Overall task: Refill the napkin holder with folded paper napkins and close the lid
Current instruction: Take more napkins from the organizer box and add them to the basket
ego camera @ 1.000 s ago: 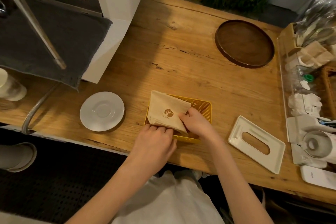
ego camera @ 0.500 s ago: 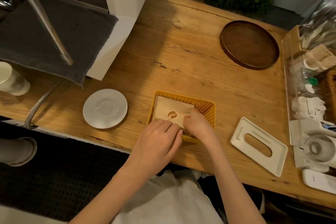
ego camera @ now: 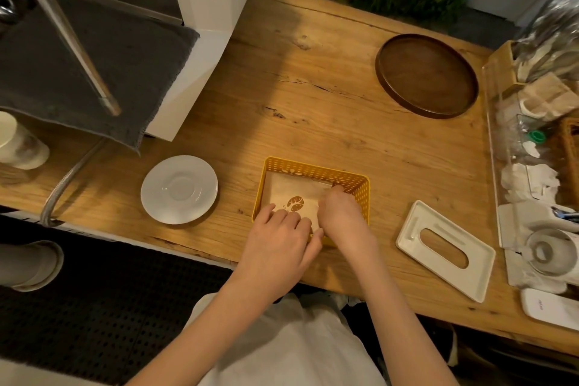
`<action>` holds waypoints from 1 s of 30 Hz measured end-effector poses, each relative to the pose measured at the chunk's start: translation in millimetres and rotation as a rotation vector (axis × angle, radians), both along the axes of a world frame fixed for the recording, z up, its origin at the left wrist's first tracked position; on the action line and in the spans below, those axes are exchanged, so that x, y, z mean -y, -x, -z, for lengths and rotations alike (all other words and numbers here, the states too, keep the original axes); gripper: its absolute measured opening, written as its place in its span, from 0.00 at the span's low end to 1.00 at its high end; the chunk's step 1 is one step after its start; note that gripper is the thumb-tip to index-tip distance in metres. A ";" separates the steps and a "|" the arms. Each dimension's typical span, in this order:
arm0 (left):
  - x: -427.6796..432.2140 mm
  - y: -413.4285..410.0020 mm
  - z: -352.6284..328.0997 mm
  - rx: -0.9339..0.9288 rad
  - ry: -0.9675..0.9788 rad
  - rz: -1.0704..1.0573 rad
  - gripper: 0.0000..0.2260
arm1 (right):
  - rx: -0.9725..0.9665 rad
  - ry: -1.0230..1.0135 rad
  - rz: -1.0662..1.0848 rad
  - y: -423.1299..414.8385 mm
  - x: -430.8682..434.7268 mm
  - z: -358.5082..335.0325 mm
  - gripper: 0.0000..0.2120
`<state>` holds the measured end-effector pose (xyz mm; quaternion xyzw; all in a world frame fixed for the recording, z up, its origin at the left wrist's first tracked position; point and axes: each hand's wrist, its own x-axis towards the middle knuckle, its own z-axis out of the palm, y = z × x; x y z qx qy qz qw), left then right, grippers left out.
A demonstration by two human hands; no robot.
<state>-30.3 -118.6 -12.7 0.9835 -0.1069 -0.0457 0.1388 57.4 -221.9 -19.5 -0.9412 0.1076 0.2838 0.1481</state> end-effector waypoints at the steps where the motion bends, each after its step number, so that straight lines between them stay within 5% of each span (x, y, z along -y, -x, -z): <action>1: 0.0 -0.3 -0.3 -0.008 -0.002 -0.002 0.24 | 0.014 0.026 0.006 1.1 0.0 -1.7 0.14; 9: 1.3 -6.7 -7.0 -0.049 0.013 -0.021 0.24 | 0.248 0.025 -0.186 19.3 9.1 -17.1 0.09; 15: -0.6 -11.2 -11.0 -0.091 -0.033 0.033 0.17 | 0.276 -0.156 -0.278 12.4 12.2 5.7 0.20; 21: -2.2 -17.9 -11.5 -0.114 -0.054 0.013 0.19 | 0.339 -0.219 -0.304 11.9 17.3 3.2 0.16; 27: -4.8 -14.1 -6.0 0.031 0.158 -0.044 0.15 | 0.844 -0.566 -0.113 29.0 41.8 -36.4 0.08; 30: -7.1 -14.3 -8.0 0.072 0.269 -0.054 0.14 | 0.931 -0.582 -0.051 28.1 68.2 -41.5 0.09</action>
